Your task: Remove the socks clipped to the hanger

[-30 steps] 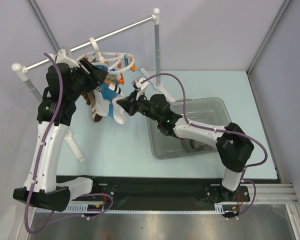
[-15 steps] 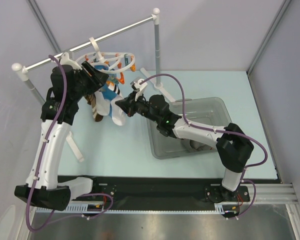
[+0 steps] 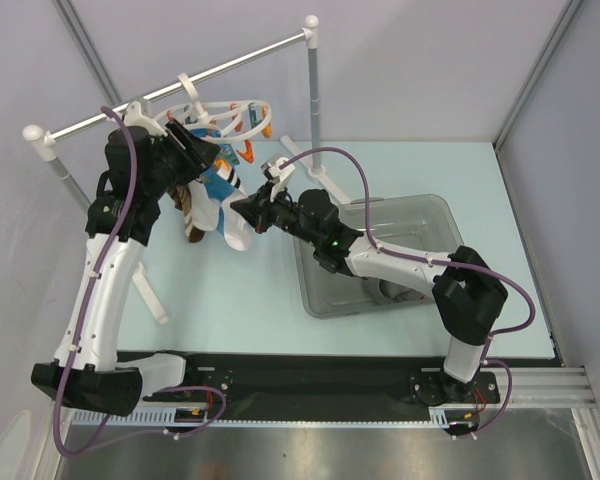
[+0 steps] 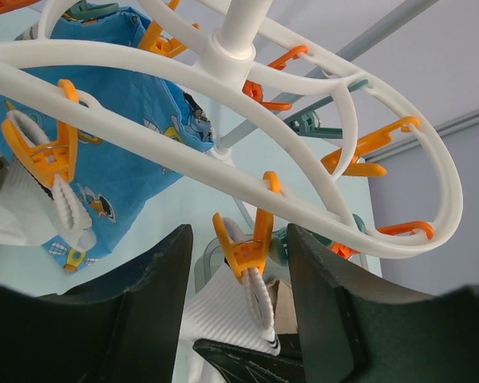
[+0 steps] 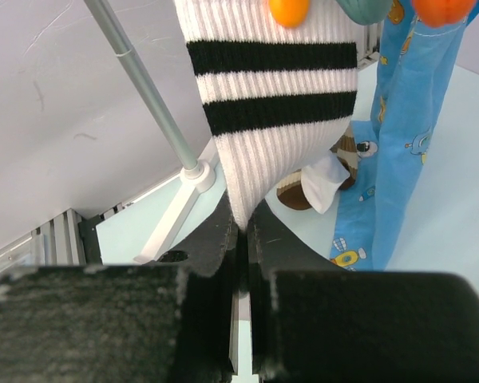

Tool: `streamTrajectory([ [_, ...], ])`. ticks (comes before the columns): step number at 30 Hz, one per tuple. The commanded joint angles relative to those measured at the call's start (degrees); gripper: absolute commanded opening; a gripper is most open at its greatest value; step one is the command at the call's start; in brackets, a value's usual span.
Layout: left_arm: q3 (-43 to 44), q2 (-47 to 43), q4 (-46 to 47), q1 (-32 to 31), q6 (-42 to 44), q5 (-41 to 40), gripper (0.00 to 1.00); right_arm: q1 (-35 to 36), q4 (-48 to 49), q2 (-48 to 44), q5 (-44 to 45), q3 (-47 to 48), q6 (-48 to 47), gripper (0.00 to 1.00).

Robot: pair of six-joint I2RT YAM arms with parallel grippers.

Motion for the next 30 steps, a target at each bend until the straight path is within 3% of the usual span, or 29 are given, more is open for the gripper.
streamTrajectory([
  [1,0.2,0.0,3.2,0.5,-1.2,0.6,0.55,0.4,2.3,-0.7,0.0,2.5,-0.4,0.0],
  [11,0.2,1.4,3.8,0.5,-1.6,1.0,0.53,0.9,-0.1,-0.9,1.4,3.2,-4.0,0.0],
  [21,1.2,2.2,3.7,0.5,-1.8,1.9,0.19,1.8,-2.1,-0.7,2.6,4.4,-6.5,0.0],
  [28,1.2,2.5,3.4,0.5,-1.8,2.3,0.01,1.8,-2.5,-1.2,3.2,3.8,-6.3,0.0],
  [30,1.2,2.8,3.4,0.5,-1.7,2.4,0.0,1.6,-2.5,-1.6,3.3,2.8,-5.7,0.0],
])
